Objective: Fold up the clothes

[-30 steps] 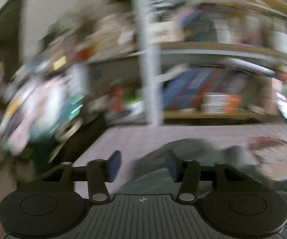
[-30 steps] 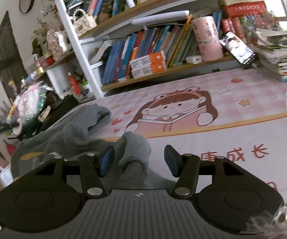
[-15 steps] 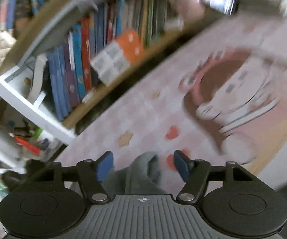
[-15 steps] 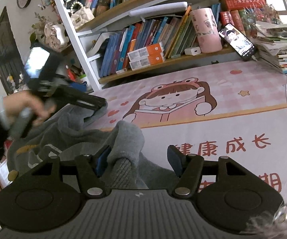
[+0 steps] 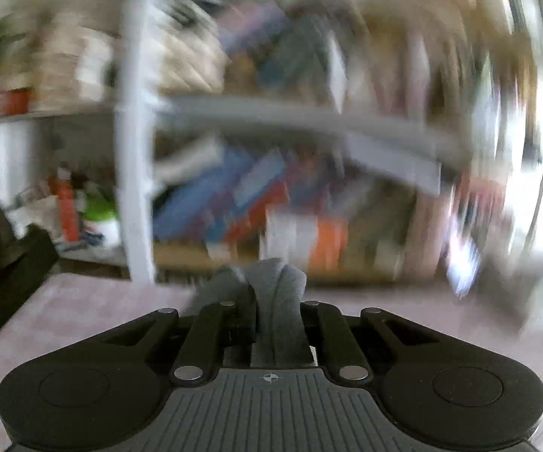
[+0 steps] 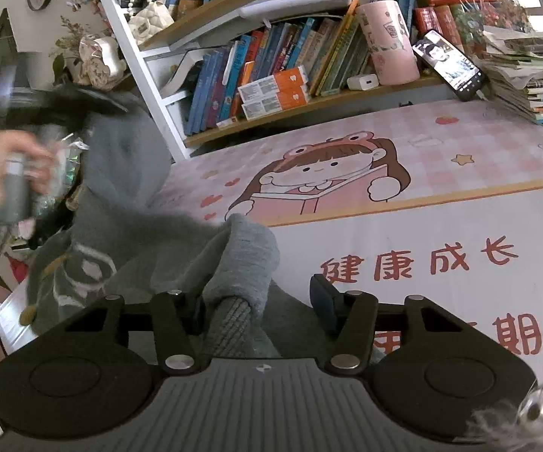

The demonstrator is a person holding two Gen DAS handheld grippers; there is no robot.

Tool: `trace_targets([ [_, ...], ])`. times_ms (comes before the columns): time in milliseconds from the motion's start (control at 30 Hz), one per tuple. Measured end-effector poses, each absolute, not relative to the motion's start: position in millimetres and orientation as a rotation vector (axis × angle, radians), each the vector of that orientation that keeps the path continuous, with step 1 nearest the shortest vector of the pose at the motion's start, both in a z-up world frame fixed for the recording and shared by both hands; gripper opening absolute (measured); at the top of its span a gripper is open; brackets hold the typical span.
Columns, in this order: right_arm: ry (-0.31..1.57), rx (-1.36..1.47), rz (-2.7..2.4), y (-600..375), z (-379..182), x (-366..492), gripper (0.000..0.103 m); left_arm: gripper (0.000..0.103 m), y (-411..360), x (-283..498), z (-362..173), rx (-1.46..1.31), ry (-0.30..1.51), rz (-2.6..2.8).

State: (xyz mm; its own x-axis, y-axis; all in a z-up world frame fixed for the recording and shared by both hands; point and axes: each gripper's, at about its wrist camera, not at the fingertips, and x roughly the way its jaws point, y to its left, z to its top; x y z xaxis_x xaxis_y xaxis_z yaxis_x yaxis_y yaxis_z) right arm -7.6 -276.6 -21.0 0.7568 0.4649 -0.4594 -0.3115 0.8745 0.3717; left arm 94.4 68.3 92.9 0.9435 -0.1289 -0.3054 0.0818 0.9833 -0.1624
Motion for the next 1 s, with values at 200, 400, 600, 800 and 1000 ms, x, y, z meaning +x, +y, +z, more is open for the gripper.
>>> trace_targets([
  [200,0.574,0.283,0.441,-274.0,-21.5,-6.4,0.05,0.012,172.4,-4.6,64.9,-0.35,0.303,0.138],
  [400,0.577,0.245,0.456,-260.1,-18.6,-7.5,0.049,0.036,198.6,-34.5,1.1,-0.19,0.642,0.283],
  [600,0.583,0.222,0.456,-251.7,-18.9,-5.8,0.049,0.047,152.7,-45.6,45.3,0.084,0.459,0.236],
  [800,0.581,0.234,0.469,-255.2,-20.5,-6.1,0.049,0.053,54.9,-6.8,46.4,0.438,0.506,-0.052],
  [1000,0.58,0.239,0.47,-256.2,-21.3,-6.9,0.049,0.054,3.3,48.5,13.0,0.674,0.643,-0.131],
])
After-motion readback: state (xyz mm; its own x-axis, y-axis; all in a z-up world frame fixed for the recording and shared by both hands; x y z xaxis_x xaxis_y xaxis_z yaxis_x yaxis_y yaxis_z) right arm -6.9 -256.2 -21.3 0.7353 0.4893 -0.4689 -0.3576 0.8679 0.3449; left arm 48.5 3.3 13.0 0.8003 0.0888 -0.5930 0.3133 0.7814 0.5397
